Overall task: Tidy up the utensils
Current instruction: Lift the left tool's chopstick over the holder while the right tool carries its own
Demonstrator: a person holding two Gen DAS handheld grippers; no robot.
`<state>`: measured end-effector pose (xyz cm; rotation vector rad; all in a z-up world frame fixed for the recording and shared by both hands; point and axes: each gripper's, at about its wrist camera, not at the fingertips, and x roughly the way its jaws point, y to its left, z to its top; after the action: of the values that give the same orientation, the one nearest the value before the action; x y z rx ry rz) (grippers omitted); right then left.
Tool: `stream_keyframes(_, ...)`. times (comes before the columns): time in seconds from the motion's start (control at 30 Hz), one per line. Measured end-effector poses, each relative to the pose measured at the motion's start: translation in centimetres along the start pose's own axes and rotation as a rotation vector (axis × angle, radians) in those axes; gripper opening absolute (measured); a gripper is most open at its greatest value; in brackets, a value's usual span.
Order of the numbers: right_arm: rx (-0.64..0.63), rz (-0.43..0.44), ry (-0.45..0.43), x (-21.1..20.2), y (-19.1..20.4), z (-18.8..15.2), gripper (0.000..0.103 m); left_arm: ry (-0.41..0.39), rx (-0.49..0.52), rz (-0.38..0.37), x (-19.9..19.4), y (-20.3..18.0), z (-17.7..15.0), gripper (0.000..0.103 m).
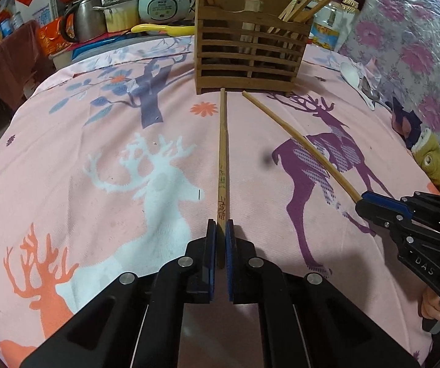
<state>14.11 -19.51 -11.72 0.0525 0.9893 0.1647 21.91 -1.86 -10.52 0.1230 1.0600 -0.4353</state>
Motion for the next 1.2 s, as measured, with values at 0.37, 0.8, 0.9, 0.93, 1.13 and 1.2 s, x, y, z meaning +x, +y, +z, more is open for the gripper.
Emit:
stream_keyframes(0.37, -0.001, -0.003, -0.002, 0.2, 0.0, -0.1, 0.008, -0.008, 0.046, 0.009, 0.0, -0.9, -0.3, 0.012)
stream_keyframes(0.8, -0.003, -0.002, -0.002, 0.3, 0.1, -0.1, 0.007, -0.004, 0.042, 0.003, 0.0, -0.8, -0.2, 0.007)
stream_keyframes(0.9, -0.001, 0.000, -0.003, 0.3, -0.1, -0.1, 0.007, -0.009, 0.036, -0.004, -0.2, -0.6, -0.1, 0.007)
stream_keyframes(0.93, 0.000, 0.000, -0.003, 0.2, 0.0, -0.1, 0.007, -0.013, 0.037, -0.003, -0.3, -0.7, -0.1, 0.007)
stream_keyframes(1.13, -0.003, -0.002, -0.026, -0.4, 0.1, 0.2, 0.007, -0.060, 0.050, 0.008, -1.5, -1.1, 0.0, 0.006)
stream_keyframes(1.2, -0.003, -0.002, -0.044, -0.8, 0.1, 0.3, 0.007, -0.073, 0.044, 0.011, -1.8, -1.1, 0.1, 0.006)
